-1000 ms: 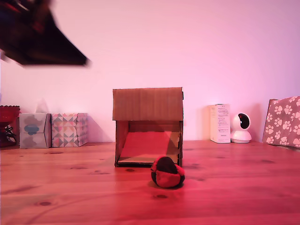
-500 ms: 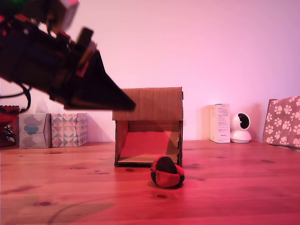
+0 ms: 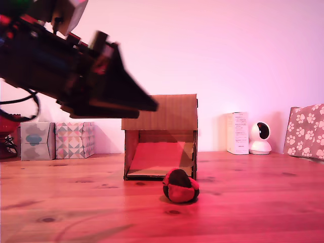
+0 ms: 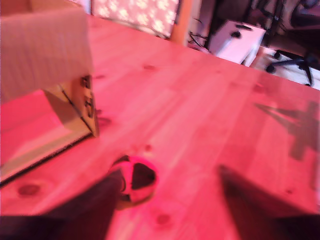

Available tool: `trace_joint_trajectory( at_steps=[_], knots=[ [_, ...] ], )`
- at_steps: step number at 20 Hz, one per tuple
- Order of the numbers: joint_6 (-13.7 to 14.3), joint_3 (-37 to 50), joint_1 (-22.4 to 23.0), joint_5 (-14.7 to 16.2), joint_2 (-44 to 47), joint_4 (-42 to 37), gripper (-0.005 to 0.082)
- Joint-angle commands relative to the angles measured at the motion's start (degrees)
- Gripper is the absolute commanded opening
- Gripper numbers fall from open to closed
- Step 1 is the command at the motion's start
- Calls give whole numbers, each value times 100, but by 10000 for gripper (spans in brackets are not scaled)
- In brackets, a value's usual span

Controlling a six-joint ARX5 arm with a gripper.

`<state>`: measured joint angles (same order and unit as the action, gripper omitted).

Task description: Drop the footbag into the cardboard dice tower

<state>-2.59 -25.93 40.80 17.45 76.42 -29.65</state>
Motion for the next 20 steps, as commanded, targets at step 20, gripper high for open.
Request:
trace_joint_trajectory(
  at_steps=[20],
  knots=[
    [369, -2022, 26, 2, 3488, -33, 705]
  ],
)
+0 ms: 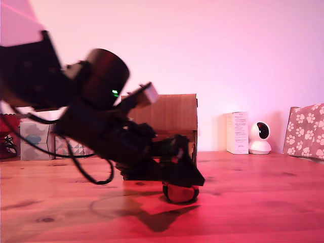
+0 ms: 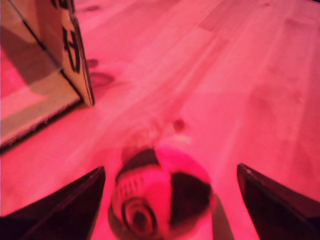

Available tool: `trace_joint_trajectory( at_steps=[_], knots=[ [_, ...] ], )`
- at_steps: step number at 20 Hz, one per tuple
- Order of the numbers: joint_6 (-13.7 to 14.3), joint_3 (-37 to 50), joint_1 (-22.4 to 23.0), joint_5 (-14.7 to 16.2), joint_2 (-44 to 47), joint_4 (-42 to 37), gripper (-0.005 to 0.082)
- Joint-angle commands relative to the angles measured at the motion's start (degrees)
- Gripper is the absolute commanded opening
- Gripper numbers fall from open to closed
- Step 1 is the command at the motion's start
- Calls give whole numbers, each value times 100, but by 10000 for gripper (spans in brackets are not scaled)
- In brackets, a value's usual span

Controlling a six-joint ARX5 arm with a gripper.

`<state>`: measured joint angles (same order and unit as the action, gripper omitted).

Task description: Drop the footbag into the cardboard dice tower

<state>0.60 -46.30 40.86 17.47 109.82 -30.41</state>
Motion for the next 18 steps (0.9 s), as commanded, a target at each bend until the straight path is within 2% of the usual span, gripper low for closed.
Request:
trace_joint_trajectory(
  at_steps=[1, 4, 5, 10, 15, 18],
  knots=[
    [52, -15, 20, -2, 157, 111, 616],
    [98, -33, 17, -17, 157, 249, 173],
    [98, -33, 17, -17, 155, 302, 119],
    [96, -35, 17, 9, -203, 896, 112],
    [94, -33, 17, 7, -1388, 1829, 112],
    [94, -33, 17, 2, -2085, 2107, 112]
  ],
)
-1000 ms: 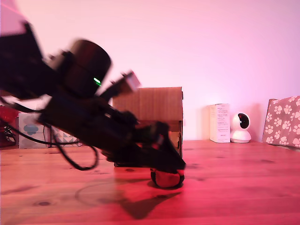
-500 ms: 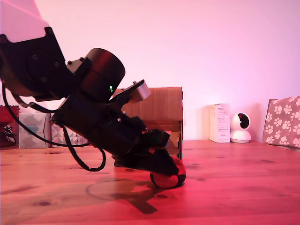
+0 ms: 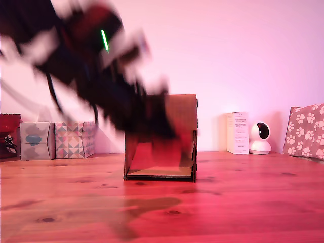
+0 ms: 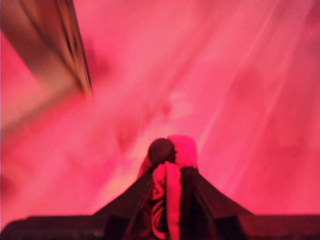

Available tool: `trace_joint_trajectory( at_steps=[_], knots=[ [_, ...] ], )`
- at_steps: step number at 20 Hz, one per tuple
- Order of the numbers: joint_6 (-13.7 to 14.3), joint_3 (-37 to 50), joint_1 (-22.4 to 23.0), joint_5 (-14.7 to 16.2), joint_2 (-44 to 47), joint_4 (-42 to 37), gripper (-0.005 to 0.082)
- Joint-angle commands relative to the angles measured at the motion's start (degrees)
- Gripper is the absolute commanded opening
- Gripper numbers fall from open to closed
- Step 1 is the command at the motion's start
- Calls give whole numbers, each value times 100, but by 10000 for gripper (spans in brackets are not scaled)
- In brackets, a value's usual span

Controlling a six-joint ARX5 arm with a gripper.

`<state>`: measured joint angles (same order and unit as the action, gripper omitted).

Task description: Drop the footbag into the cardboard dice tower

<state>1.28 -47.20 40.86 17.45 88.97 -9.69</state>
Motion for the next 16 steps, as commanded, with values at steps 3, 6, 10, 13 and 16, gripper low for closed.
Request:
trace_joint_trajectory(
  at_steps=[3, 6, 10, 13, 16],
  knots=[
    [26, 57, 4, -61, -614, 201, 112],
    [26, 57, -37, -509, -1029, 168, 112],
    [31, 57, -155, -955, -1093, -699, 112],
    [31, 55, -326, -1102, -1036, -1650, 112],
    [28, -105, -597, -1104, -944, -2081, 112]
  ],
)
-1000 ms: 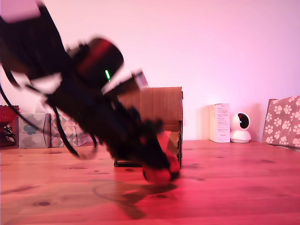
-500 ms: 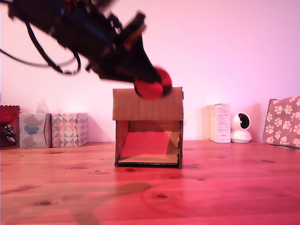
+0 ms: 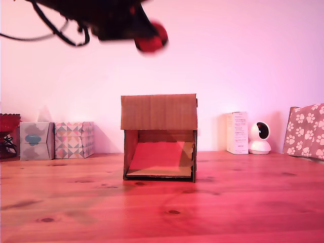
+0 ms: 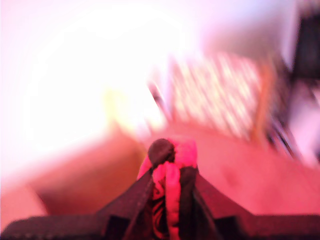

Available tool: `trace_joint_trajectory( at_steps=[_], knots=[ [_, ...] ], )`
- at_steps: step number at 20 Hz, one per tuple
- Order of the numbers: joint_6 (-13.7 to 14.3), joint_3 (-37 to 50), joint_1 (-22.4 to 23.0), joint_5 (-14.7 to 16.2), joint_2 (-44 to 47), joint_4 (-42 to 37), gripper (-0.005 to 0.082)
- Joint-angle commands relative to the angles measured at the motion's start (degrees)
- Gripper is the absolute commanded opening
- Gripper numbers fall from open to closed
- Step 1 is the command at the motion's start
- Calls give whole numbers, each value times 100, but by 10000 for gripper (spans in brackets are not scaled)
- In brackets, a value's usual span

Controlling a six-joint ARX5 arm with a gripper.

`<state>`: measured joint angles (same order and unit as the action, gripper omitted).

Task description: Drop the footbag into the cardboard dice tower

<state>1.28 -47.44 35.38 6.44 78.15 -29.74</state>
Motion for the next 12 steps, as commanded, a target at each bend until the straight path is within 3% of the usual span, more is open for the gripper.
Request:
trace_joint_trajectory(
  at_steps=[1, 8, 12],
  knots=[
    [28, -221, -125, 28, 205, 11, 112],
    [28, -1847, -389, 592, 1097, 1663, 112],
    [77, -2900, -411, 664, 1858, 2785, 112]
  ],
)
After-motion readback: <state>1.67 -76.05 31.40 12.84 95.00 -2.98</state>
